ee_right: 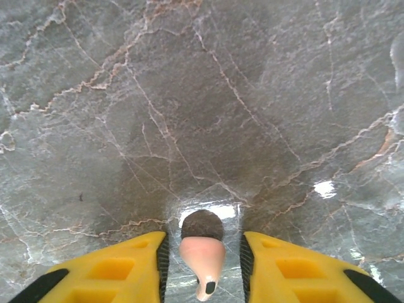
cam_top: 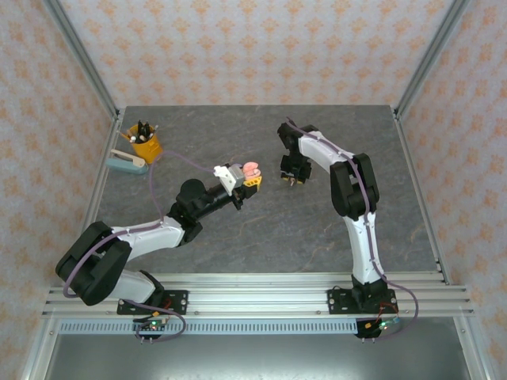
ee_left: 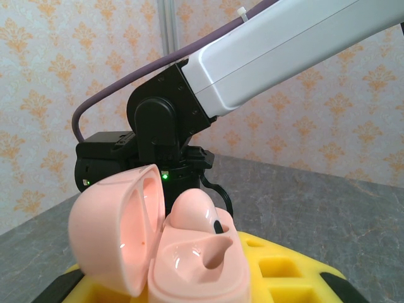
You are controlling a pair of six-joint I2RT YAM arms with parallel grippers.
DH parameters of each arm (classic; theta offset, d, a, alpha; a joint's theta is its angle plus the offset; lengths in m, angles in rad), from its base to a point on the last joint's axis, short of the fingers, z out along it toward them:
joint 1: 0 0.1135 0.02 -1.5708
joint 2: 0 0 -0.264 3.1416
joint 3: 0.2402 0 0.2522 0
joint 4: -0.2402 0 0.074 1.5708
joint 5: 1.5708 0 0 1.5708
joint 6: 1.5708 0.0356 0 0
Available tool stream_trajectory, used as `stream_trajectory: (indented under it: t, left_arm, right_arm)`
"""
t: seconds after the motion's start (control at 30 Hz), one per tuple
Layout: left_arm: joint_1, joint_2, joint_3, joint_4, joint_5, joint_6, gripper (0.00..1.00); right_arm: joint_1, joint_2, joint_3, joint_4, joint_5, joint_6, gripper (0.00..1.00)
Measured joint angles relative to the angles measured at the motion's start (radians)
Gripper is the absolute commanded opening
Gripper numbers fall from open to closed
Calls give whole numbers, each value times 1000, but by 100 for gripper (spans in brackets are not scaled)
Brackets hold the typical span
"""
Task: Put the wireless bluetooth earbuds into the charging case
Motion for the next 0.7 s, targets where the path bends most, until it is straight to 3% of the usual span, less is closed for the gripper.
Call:
stream_trajectory:
  t: [0.7]
  left_arm:
    - [6, 0, 6, -1, 0, -3, 0]
  right_arm:
    - [0, 2, 8, 0, -2, -3, 18]
